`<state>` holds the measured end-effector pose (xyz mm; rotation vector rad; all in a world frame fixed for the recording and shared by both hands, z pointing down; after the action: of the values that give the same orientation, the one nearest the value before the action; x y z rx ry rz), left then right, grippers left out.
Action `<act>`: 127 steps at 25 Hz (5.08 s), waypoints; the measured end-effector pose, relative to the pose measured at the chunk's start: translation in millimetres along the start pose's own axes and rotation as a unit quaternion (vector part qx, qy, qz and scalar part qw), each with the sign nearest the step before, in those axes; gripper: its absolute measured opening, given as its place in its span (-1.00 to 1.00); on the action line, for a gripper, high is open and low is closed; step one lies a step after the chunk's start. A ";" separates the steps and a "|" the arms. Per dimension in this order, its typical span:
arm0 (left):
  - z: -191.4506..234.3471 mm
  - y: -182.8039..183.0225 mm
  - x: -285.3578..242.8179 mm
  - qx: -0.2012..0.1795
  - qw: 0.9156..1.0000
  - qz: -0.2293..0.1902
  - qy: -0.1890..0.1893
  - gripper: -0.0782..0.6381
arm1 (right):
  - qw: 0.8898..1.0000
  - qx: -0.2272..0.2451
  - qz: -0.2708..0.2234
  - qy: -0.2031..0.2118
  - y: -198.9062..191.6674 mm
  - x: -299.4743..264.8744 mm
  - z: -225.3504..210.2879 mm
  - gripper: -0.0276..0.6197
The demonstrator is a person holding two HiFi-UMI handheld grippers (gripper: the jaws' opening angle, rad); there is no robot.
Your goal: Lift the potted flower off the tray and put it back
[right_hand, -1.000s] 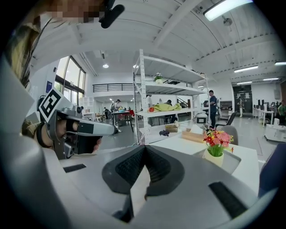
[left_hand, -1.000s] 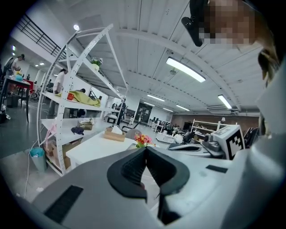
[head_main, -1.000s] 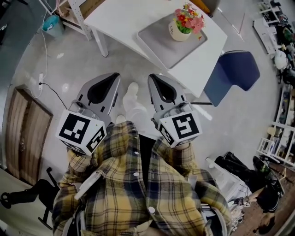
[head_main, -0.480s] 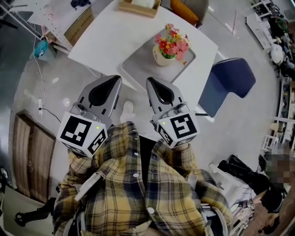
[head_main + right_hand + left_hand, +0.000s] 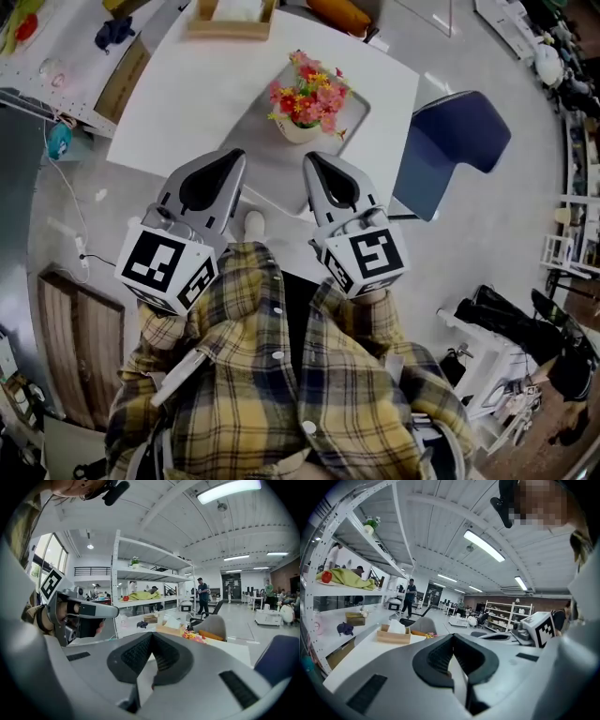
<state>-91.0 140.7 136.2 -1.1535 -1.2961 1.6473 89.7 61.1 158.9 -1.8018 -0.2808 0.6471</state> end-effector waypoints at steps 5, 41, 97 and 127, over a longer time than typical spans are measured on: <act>18.0 2.6 -28.8 -0.006 0.999 0.008 -0.045 -0.76 | 0.999 -0.019 -0.006 -0.047 0.8 -7.8 -11.9 -0.92; 127.9 -3.5 -160.7 -0.061 0.953 0.082 -0.285 -0.76 | 0.952 -0.116 -0.005 -0.284 -5.4 -70.0 -27.9 -0.92; 114.3 -161.4 -251.0 -0.204 0.874 0.218 -0.384 0.12 | 0.975 -0.136 0.132 -0.113 -152.2 -129.8 -131.6 0.27; 105.0 -170.5 -256.8 -0.205 0.869 0.224 -0.391 0.11 | 0.981 -0.112 0.137 -0.083 -157.4 -136.1 -136.6 0.27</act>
<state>-102.7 -91.0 364.6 -1.1114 -2.0767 2.4130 74.6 -64.6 373.2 -2.0258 -0.2267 0.9963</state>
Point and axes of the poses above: the fingertips, and each gripper's own axes: x backward along the fingers, z to its left, y out of its top, the point moved 9 cm from there along x, backward along the fingers, and after that the axes turned 10 degrees about -x, right-handed, at the moved point
